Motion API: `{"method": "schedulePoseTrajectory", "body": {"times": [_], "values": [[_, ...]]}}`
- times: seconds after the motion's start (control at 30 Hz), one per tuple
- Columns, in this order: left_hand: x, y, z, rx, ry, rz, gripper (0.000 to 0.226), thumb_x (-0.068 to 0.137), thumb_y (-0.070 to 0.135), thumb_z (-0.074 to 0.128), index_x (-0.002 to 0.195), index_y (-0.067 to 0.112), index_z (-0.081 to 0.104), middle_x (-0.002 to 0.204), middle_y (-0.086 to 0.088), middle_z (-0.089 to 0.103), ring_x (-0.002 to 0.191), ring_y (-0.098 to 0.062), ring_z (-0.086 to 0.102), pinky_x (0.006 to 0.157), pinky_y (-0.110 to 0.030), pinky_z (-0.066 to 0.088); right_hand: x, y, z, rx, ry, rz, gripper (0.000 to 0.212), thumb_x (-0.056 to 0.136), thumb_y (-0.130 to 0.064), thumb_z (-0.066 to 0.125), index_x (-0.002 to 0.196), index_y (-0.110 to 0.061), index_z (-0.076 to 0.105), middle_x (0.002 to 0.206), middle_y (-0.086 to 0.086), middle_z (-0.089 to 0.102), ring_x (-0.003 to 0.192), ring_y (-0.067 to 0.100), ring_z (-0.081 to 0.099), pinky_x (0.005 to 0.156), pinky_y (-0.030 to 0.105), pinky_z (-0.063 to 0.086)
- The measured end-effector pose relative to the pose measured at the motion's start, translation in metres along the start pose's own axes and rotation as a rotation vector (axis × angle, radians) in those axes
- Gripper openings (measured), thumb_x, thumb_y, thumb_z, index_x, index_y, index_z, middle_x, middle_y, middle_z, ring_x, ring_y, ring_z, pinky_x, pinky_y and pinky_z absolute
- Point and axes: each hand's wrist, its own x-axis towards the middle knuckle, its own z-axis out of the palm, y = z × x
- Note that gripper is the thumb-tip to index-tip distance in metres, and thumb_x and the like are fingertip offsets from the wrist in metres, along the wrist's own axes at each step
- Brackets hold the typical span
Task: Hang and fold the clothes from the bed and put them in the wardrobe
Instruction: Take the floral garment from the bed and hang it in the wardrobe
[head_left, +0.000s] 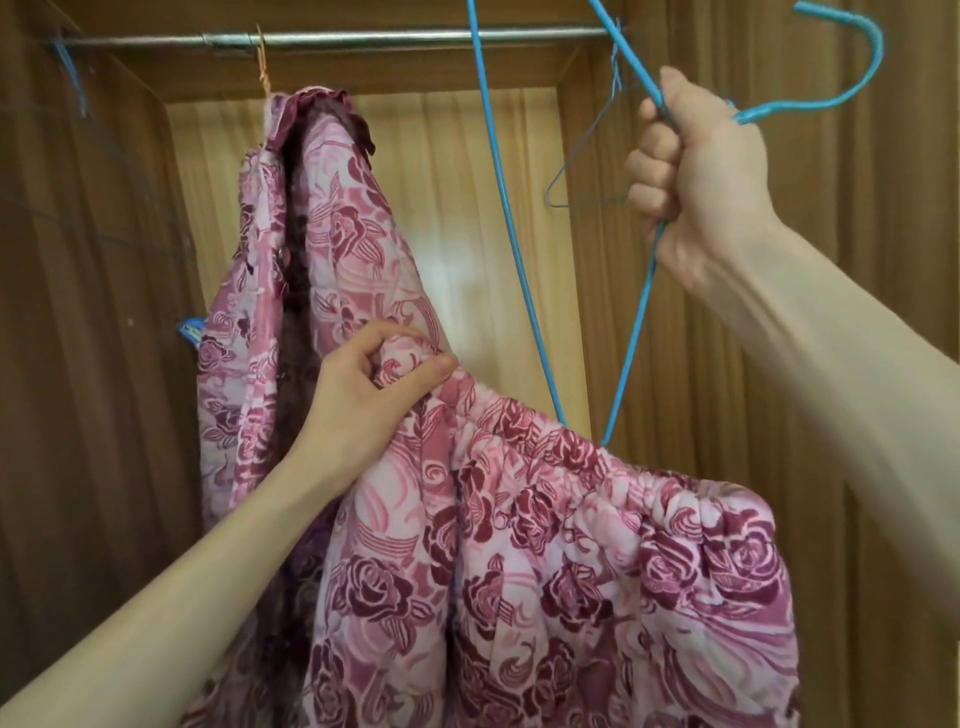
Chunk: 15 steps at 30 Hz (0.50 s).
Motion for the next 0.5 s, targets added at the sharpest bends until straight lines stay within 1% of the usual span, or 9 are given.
{"method": "schedulePoseTrajectory", "body": {"times": [0.1, 0.2, 0.3, 0.4, 0.5], "values": [[0.001, -0.002, 0.001, -0.017, 0.004, -0.002, 0.041, 0.074, 0.039, 0.087, 0.104, 0.014, 0.074, 0.090, 0.002, 0.079, 0.082, -0.008, 0.075, 0.072, -0.019, 0.058, 0.004, -0.006, 0.008, 0.023, -0.008, -0.026, 0.029, 0.110, -0.024, 0.049, 0.082, -0.015, 0.050, 0.052, -0.010, 0.031, 0.043, 0.004, 0.024, 0.038, 0.017, 0.020], [0.002, -0.003, 0.003, -0.081, 0.020, -0.026, 0.043, 0.071, 0.037, 0.088, 0.104, 0.013, 0.074, 0.088, 0.001, 0.079, 0.080, -0.008, 0.074, 0.071, -0.019, 0.058, 0.001, -0.001, 0.018, -0.056, -0.055, -0.008, 0.029, 0.111, -0.023, 0.049, 0.082, -0.016, 0.050, 0.051, -0.010, 0.030, 0.041, 0.003, 0.022, 0.036, 0.016, 0.019], [0.002, -0.005, 0.005, -0.112, 0.046, -0.036, 0.041, 0.070, 0.035, 0.088, 0.103, 0.013, 0.074, 0.086, 0.003, 0.078, 0.079, -0.007, 0.073, 0.071, -0.019, 0.058, -0.012, 0.015, 0.020, -0.136, -0.102, 0.098, 0.030, 0.110, -0.022, 0.048, 0.081, -0.017, 0.049, 0.050, -0.010, 0.029, 0.040, 0.002, 0.021, 0.034, 0.015, 0.017], [0.002, -0.007, 0.004, -0.132, 0.080, -0.046, 0.040, 0.069, 0.037, 0.088, 0.100, 0.016, 0.075, 0.086, 0.004, 0.078, 0.079, -0.007, 0.071, 0.073, -0.019, 0.058, -0.033, 0.031, 0.010, -0.266, -0.164, 0.181, 0.029, 0.109, -0.020, 0.050, 0.081, -0.018, 0.050, 0.050, -0.010, 0.030, 0.040, 0.002, 0.021, 0.034, 0.015, 0.017], [0.001, -0.009, -0.001, -0.169, 0.117, -0.062, 0.041, 0.070, 0.037, 0.088, 0.101, 0.014, 0.076, 0.087, 0.003, 0.080, 0.077, -0.004, 0.073, 0.069, -0.016, 0.057, -0.053, 0.038, -0.010, -0.368, -0.238, 0.263, 0.028, 0.109, -0.023, 0.052, 0.082, -0.017, 0.052, 0.053, -0.007, 0.031, 0.042, 0.004, 0.021, 0.036, 0.014, 0.015]]}}
